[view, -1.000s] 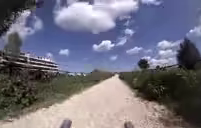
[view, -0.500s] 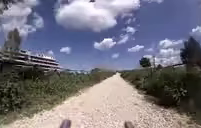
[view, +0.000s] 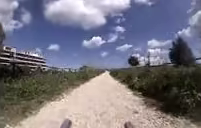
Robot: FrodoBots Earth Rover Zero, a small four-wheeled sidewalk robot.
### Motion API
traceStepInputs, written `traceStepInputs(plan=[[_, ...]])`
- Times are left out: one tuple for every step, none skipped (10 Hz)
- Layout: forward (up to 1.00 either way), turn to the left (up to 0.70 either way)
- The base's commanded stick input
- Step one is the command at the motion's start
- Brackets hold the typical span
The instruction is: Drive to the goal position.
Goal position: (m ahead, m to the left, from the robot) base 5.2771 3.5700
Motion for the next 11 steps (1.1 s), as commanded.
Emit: traceStepInputs(plan=[[0.85,-0.03],[0.85,-0.21],[0.85,-0.25],[0.85,-0.05],[0.85,0.0],[0.85,0.0],[0.85,0.0],[0.85,0.0],[0.85,0.0],[0.85,0.0],[0.85,0.0]])
